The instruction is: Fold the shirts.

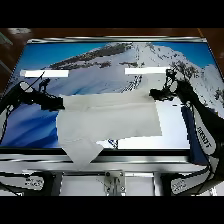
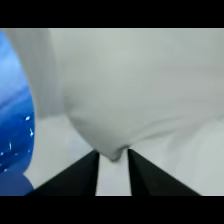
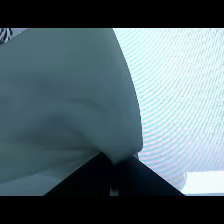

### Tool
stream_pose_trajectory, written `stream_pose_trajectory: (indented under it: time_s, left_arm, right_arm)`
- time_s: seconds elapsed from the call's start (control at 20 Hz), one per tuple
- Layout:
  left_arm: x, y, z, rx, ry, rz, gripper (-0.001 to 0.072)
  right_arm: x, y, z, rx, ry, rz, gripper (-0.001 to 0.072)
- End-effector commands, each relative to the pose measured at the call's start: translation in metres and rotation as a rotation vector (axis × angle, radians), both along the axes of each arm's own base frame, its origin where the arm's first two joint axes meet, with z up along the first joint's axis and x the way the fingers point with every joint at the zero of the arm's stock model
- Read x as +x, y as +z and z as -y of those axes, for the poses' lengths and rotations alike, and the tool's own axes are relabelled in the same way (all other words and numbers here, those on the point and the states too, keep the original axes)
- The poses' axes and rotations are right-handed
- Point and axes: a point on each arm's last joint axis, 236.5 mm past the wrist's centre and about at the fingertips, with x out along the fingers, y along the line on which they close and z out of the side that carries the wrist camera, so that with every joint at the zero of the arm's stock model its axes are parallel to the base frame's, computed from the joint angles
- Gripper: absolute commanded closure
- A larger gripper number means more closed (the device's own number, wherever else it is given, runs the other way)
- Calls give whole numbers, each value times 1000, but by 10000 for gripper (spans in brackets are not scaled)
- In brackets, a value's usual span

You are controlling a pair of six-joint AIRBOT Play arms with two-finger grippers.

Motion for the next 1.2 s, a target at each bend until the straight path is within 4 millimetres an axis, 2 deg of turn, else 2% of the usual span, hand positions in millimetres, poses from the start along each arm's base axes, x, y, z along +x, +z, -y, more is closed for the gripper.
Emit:
stream_pose_trajectory:
  time_s: [0.0,0.05,0.1,0.2,0.3,0.4,0.45,0.55,0.65,0.75,0.85,1.0,1.15]
  left_arm:
    - [-19,-1,5,-27,25,-95,268]
    - [-25,1,2,-27,16,-120,192]
    - [-30,7,-4,-29,20,-137,180]
    - [-39,25,-20,-37,39,-139,180]
    - [-59,45,-40,-52,48,-157,169]
    - [-92,52,-57,-81,73,-219,149]
    - [-113,48,-62,-101,103,-258,18]
    - [-157,29,-58,-155,166,-333,-8]
    - [-191,12,-40,-237,168,-373,-8]
    - [-211,-1,-26,-285,167,-394,-7]
    - [-212,-12,-16,-314,203,-387,-6]
    - [-200,-19,9,-391,247,-336,-4]
    - [-212,-31,26,-379,211,-356,-4]
  right_arm:
    - [-2,3,-3,21,-8,-7,161]
    - [-2,12,-2,14,-3,6,136]
    - [-3,23,3,-3,3,18,137]
    - [-15,50,28,-93,24,20,137]
    - [-50,62,66,-162,8,-87,139]
    - [-100,58,88,-116,4,-275,139]
    - [-120,53,90,-51,11,-345,139]
    - [-149,43,78,137,10,-422,137]
    - [-156,37,62,293,-17,-422,138]
    - [-159,32,52,352,-30,-418,138]
    - [-157,29,48,346,-21,-409,138]
    - [-149,29,46,343,-25,-382,138]
    - [-148,29,47,343,-28,-378,138]
